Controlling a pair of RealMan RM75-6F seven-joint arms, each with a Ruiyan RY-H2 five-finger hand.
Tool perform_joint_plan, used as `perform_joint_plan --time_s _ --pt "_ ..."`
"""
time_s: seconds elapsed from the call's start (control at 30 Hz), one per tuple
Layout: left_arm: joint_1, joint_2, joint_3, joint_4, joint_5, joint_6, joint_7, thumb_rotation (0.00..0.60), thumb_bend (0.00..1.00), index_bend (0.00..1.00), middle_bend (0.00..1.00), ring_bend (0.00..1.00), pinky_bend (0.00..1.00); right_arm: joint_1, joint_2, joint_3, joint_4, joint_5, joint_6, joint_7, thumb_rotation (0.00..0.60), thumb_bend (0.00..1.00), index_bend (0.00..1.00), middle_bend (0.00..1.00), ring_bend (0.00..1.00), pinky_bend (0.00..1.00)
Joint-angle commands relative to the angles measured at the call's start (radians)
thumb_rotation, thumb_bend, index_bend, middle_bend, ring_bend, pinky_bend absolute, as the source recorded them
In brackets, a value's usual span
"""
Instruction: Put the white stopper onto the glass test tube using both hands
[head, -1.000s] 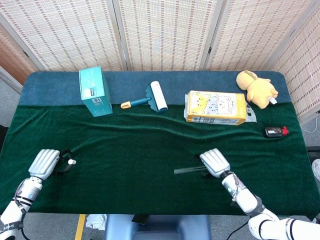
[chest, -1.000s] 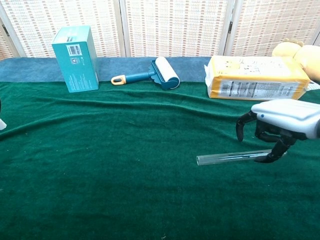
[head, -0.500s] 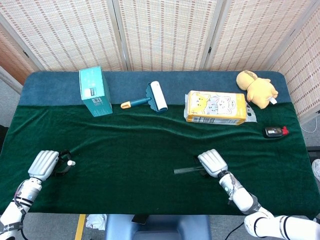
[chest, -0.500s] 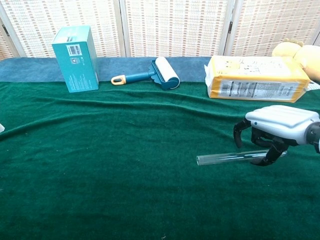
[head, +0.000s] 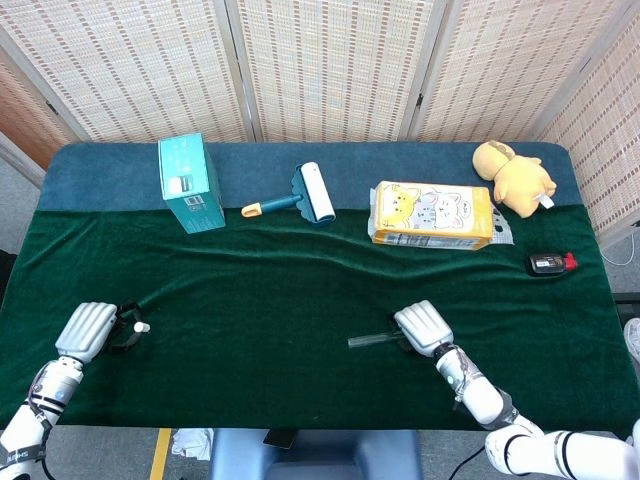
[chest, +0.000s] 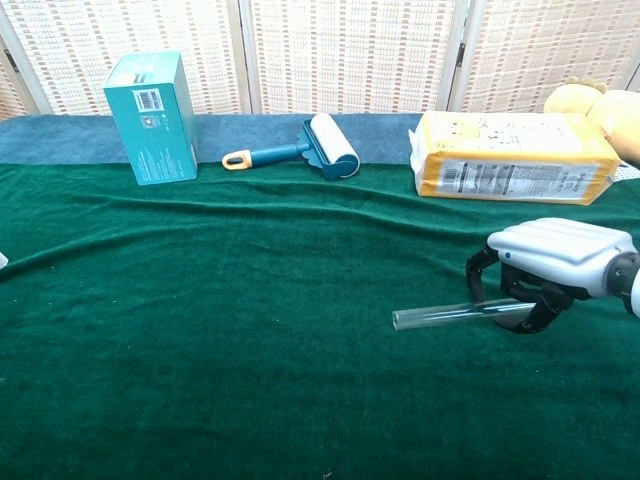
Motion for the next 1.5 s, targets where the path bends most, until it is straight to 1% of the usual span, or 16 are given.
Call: perform_joint_plan --time_s 0.03,0.2,0.33,0.4,0.57,0.63,0.83,0.9,1.2,1.5 --pt "0.002 -0.002 0.0 0.004 0.001 0.003 -0.005 0.6 0.45 0.58 1.0 0.92 0.87 0.003 -0.004 -0.004 0.0 0.006 0.002 -0.006 0.59 0.47 0.52 0.94 1.0 1.0" --pt "0.003 -0.003 -0.001 0.008 0.004 0.007 -0.011 0.6 0.45 0.58 1.0 0.92 0.87 0.003 -0.007 -0.006 -0.001 0.008 0.008 -0.009 0.59 0.5 0.58 0.94 1.0 1.0" --pt "0.0 -0.001 -0.009 0.009 0.01 0.016 -0.03 0.6 0.45 0.58 1.0 0.92 0.87 0.001 -0.012 0.001 -0.006 -0.002 0.033 0.005 0.595 0.53 0.66 0.94 1.0 1.0" --pt "-0.014 0.014 -0.025 -0.01 0.014 0.014 -0.076 0.6 0.45 0.58 1.0 0.92 0.87 -0.01 -0.013 0.023 -0.019 -0.03 0.071 0.062 0.599 0.54 0.69 0.94 1.0 1.0" --pt "-0.043 0.052 -0.057 -0.063 0.016 -0.004 -0.187 0.6 0.45 0.59 1.0 0.92 0.87 -0.018 -0.01 0.049 -0.037 -0.087 0.105 0.191 0.6 0.58 0.76 0.96 1.0 1.0" --pt "-0.058 0.071 -0.069 -0.088 0.022 -0.011 -0.225 0.6 0.45 0.59 1.0 0.92 0.87 -0.019 -0.013 0.06 -0.04 -0.109 0.12 0.234 0.6 0.59 0.77 0.96 1.0 1.0" --pt "-0.095 0.096 -0.102 -0.166 0.035 -0.016 -0.273 0.6 0.45 0.59 1.0 0.92 0.87 -0.013 -0.039 0.091 -0.053 -0.127 0.13 0.34 0.6 0.6 0.78 0.96 1.0 1.0" --pt "-0.105 0.098 -0.11 -0.19 0.042 -0.014 -0.276 0.6 0.45 0.59 1.0 0.92 0.87 -0.006 -0.054 0.102 -0.054 -0.126 0.129 0.36 0.6 0.6 0.78 0.96 1.0 1.0" --pt "-0.145 0.089 -0.148 -0.301 0.045 0.003 -0.217 0.6 0.45 0.59 1.0 0.92 0.87 0.02 -0.143 0.162 -0.034 -0.076 0.122 0.457 0.6 0.6 0.78 0.96 1.0 1.0" --pt "-0.154 0.053 -0.16 -0.36 0.05 0.041 -0.162 0.6 0.46 0.59 1.0 0.92 0.87 0.037 -0.234 0.201 0.029 -0.053 0.11 0.588 0.6 0.61 0.79 0.96 1.0 1.0"
